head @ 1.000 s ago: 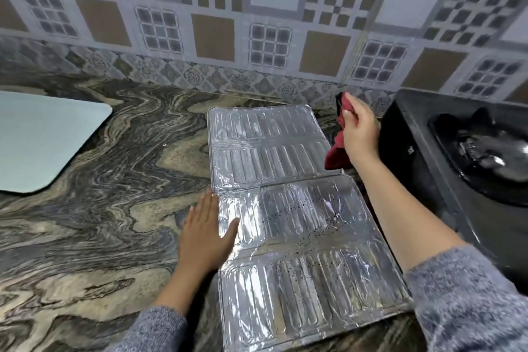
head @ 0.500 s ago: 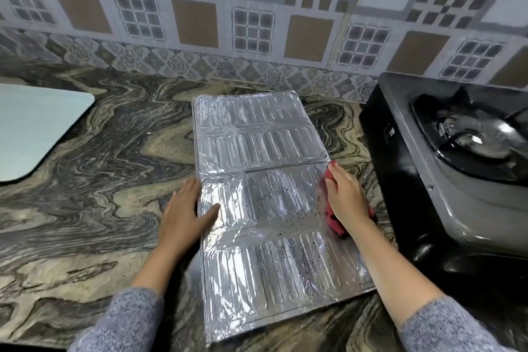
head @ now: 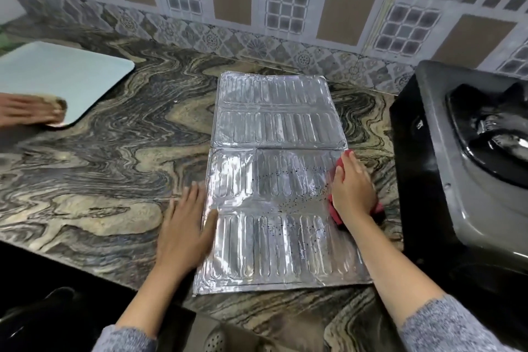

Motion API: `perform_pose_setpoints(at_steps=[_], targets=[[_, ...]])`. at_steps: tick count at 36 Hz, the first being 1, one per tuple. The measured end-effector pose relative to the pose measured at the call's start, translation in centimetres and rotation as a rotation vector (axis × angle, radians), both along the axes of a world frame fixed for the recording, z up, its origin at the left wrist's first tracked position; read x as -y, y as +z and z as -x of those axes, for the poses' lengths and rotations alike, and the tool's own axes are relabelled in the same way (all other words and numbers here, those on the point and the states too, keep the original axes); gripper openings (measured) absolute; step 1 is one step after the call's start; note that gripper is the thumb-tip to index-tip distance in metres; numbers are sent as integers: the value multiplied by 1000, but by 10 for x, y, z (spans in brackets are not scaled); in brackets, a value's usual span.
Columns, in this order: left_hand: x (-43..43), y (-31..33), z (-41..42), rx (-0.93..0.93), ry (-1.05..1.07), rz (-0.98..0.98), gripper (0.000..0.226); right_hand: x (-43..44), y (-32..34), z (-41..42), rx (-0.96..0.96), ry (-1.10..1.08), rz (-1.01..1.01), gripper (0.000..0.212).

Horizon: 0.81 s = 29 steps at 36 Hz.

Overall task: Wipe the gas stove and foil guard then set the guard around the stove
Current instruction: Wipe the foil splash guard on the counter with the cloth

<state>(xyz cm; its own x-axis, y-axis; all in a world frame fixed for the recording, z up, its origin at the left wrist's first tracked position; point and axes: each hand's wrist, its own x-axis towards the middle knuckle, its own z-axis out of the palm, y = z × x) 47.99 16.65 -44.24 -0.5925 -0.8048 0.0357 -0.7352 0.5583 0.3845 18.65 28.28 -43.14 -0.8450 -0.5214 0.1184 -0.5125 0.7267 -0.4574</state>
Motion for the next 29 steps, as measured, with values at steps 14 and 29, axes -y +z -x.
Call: perform_pose_setpoints(at_steps=[14,29], targets=[[4,11,-2,-75,21,-118,86,28,-2,-29,23,200,5,43],[-43,-3,-31,28,40,-24,87,12,2,-19,17,329,40,45]])
